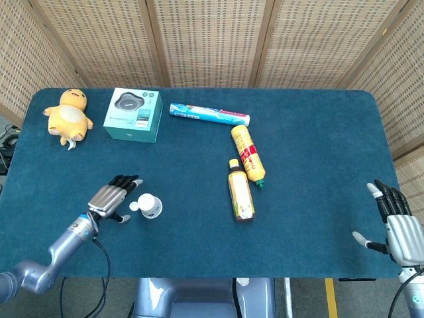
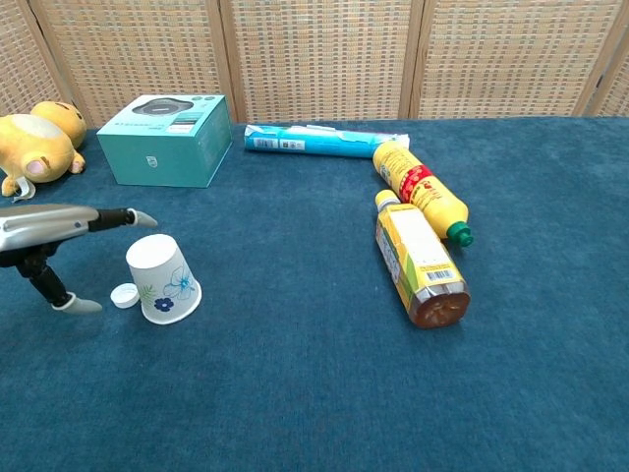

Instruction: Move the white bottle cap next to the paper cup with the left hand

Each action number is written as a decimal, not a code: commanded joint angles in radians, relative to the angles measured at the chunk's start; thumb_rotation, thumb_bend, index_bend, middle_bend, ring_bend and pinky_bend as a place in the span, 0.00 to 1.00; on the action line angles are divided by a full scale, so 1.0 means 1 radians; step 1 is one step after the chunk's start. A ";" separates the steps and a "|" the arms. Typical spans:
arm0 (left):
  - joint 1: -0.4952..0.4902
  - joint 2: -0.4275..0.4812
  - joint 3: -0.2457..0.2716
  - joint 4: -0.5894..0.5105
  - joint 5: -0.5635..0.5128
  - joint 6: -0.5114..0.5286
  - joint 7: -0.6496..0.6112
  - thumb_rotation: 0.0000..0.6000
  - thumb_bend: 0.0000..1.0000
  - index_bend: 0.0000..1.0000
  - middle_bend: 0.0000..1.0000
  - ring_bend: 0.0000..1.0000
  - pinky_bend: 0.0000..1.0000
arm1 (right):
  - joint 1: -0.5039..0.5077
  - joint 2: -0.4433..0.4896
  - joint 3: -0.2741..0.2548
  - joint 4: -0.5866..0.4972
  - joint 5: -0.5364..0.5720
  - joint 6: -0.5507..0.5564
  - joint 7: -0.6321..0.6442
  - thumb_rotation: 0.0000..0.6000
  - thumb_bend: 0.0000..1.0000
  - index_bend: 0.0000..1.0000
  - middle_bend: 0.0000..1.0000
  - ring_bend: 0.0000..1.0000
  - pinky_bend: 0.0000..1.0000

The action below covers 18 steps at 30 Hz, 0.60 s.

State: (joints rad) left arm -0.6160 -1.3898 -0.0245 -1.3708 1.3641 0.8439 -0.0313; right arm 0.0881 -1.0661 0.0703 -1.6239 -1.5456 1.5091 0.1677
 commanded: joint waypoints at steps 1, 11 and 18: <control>0.043 0.086 -0.001 -0.067 0.068 0.110 -0.086 1.00 0.21 0.00 0.00 0.00 0.00 | 0.000 0.001 0.000 -0.001 0.000 0.000 0.001 1.00 0.00 0.02 0.00 0.00 0.00; 0.248 0.338 -0.041 -0.352 0.032 0.501 0.071 1.00 0.13 0.00 0.00 0.00 0.00 | -0.010 0.014 -0.006 -0.014 -0.018 0.021 0.007 1.00 0.00 0.02 0.00 0.00 0.00; 0.393 0.373 0.017 -0.500 -0.001 0.667 0.264 1.00 0.12 0.00 0.00 0.00 0.00 | -0.011 0.021 -0.010 -0.004 -0.030 0.024 0.018 1.00 0.00 0.02 0.00 0.00 0.00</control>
State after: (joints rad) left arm -0.2804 -1.0437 -0.0348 -1.8189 1.3849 1.4593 0.1652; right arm 0.0770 -1.0466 0.0622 -1.6295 -1.5747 1.5353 0.1832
